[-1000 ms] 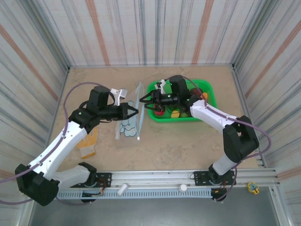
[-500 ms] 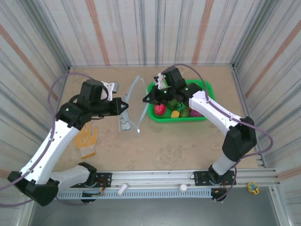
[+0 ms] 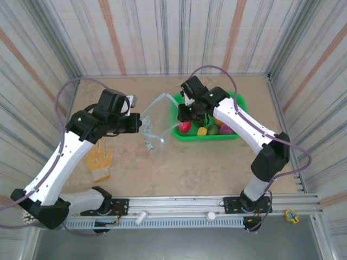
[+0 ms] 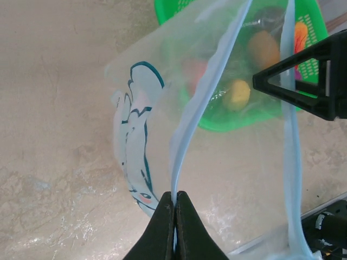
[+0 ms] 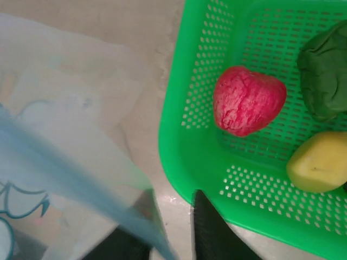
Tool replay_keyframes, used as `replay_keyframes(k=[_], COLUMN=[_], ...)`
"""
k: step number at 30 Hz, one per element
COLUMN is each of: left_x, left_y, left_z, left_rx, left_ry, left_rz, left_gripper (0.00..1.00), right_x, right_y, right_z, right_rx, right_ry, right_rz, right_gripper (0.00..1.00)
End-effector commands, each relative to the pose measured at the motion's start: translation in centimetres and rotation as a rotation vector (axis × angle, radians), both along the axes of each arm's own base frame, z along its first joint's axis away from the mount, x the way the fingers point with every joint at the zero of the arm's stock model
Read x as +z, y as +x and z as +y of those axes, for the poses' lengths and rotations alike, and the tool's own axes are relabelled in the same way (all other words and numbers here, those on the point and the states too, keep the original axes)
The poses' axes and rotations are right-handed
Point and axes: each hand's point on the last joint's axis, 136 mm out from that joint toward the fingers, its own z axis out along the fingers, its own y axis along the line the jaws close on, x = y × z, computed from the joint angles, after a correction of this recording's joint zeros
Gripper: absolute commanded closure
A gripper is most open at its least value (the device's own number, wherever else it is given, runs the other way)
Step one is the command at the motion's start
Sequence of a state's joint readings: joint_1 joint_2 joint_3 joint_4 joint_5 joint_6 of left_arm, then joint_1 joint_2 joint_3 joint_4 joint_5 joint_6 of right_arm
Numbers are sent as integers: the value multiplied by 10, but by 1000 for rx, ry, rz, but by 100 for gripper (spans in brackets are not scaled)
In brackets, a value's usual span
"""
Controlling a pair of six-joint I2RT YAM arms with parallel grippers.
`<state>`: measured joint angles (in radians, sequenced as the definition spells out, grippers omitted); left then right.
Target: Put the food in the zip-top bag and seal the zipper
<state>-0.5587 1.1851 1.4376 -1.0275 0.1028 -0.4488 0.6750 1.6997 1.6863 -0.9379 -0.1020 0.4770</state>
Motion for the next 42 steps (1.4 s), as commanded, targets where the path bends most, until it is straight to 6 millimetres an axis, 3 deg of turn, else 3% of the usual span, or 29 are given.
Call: replay_keyframes(k=[1, 4, 8, 10, 13, 15, 19, 23, 26, 28, 32, 37, 42], left_x=[5, 7, 10, 11, 12, 12, 22, 41, 49, 53, 62, 68, 69], left_y=[6, 10, 16, 18, 21, 22, 23, 22, 18, 16, 12, 8, 6], left_z=[-6, -21, -30, -33, -36, -37, -33, -30, -35, -37, -27, -9, 1], left_rx=[1, -31, -44, -48, -50, -49, -29, -24, -42, -47, -31, -10, 7], left_ry=[-9, -59, -86, -95, -104, -105, -111, -133, -177, -200, -188, -114, -65], left_rz=[-8, 2, 2, -1, -1, -3, -35, -84, -89, -94, -140, -174, -191], left_gripper=[100, 100, 100, 100, 100, 100, 100, 100, 100, 100, 100, 100, 100], right_x=[28, 55, 93, 102, 108, 106, 74, 43, 34, 27, 7, -14, -34], right_y=[-4, -5, -10, -17, -32, -38, -36, -42, -41, -34, -24, -24, -21], right_z=[13, 17, 23, 31, 51, 65, 79, 112, 133, 135, 129, 118, 97], right_rx=[51, 59, 80, 107, 160, 176, 94, 62, 46, 7, -60, -42, -27], right_ry=[55, 61, 90, 106, 147, 166, 170, 231, 276, 258, 213, 119, -18], right_rz=[-40, -103, -174, -179, -159, -128, 2, 151, 195, 191, 191, 170, 137], right_gripper=[51, 46, 49, 59, 88, 100, 100, 100, 100, 100, 84, 34, 27])
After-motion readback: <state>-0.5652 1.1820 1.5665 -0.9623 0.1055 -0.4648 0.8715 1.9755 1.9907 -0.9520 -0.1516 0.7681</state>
